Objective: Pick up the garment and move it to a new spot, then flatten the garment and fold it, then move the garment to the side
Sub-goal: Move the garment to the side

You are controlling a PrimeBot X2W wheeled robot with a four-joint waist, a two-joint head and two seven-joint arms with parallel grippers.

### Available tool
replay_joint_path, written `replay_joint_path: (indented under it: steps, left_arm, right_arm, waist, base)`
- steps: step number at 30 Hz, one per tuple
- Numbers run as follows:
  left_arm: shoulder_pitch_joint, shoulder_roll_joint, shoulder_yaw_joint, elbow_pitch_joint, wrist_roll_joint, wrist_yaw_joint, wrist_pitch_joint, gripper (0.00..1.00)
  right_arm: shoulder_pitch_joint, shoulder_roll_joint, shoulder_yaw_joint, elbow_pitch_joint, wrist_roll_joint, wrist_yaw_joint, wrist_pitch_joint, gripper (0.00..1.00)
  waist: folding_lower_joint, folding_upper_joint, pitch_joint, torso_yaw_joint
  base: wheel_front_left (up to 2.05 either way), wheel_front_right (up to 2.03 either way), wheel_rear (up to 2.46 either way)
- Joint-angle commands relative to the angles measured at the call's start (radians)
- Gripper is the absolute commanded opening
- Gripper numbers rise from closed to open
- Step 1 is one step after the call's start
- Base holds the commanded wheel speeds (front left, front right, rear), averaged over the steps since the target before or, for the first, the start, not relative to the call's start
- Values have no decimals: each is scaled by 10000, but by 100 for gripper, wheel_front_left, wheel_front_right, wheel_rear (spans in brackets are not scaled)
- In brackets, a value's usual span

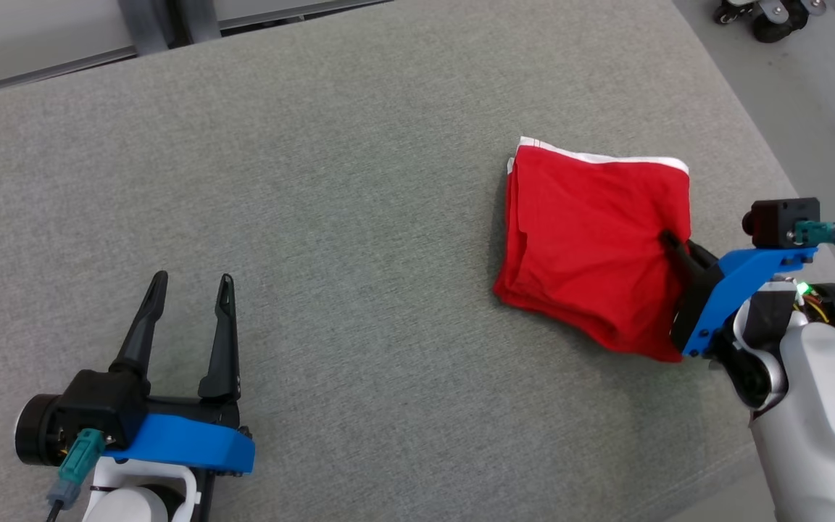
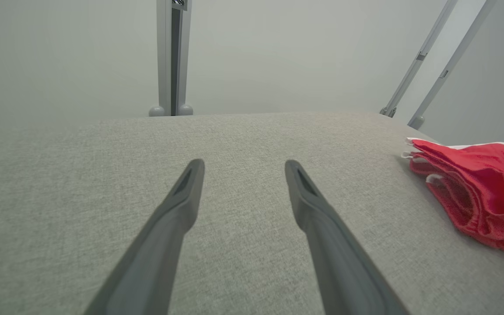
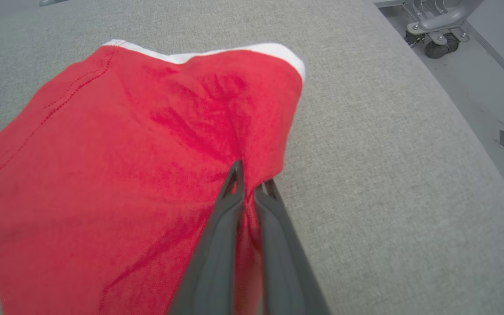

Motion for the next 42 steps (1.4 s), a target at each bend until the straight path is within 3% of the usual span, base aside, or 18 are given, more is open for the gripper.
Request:
replay_joint_path:
  steps: [1,7,15,24,26,27,28,36,42]
  left_arm:
    - [-70,91,27,-27,57,-7,21,100]
    - [-88,209,54,-184,102,77,142,100]
    - [79,328,102,-268,17,162,51,100]
    - [2,347,37,-245,-59,167,-69,100]
    - [-10,355,24,-248,-75,183,-59,100]
    - [-17,361,23,-246,-84,187,-60,100]
    - [-30,365,16,-243,-90,175,-60,100]
    - [-66,336,7,-115,-167,240,-94,100]
    - [-193,200,-25,140,-298,247,-263,100]
  right_arm:
    - [-257,32,-46,22,-35,1,-60,0]
    - [-1027,-375,-594,810,-291,1,-49,0]
    - [-2010,-1460,-1747,1691,-1056,1,286,0]
    - [-2796,-1918,-2401,2075,-1946,-1,441,1]
    - [-2948,-1898,-2476,2082,-2128,-1,314,20]
    - [-3011,-1891,-2552,2099,-2244,-1,207,50]
    - [-3053,-1880,-2647,2097,-2380,-1,48,100]
    - [-3077,-1243,-2520,2275,-2895,-1,-1057,100]
    - [-2882,-979,-1669,2066,-2604,-1,-1766,100]
  waist:
    - [-1,0,43,50]
    - [-1,0,286,684]
    - [-1,0,540,1737]
    - [-1,0,798,2148]
    - [-1,0,833,2164]
    - [-1,0,844,2168]
    - [-1,0,853,2173]
    - [-1,0,623,2127]
    - [-1,0,95,2179]
  base:
    - [0,0,0]
    - [0,0,0]
    - [0,0,0]
    - [0,0,0]
    - [0,0,0]
    - [0,0,0]
    - [0,0,0]
    - [0,0,0]
    - [0,0,0]
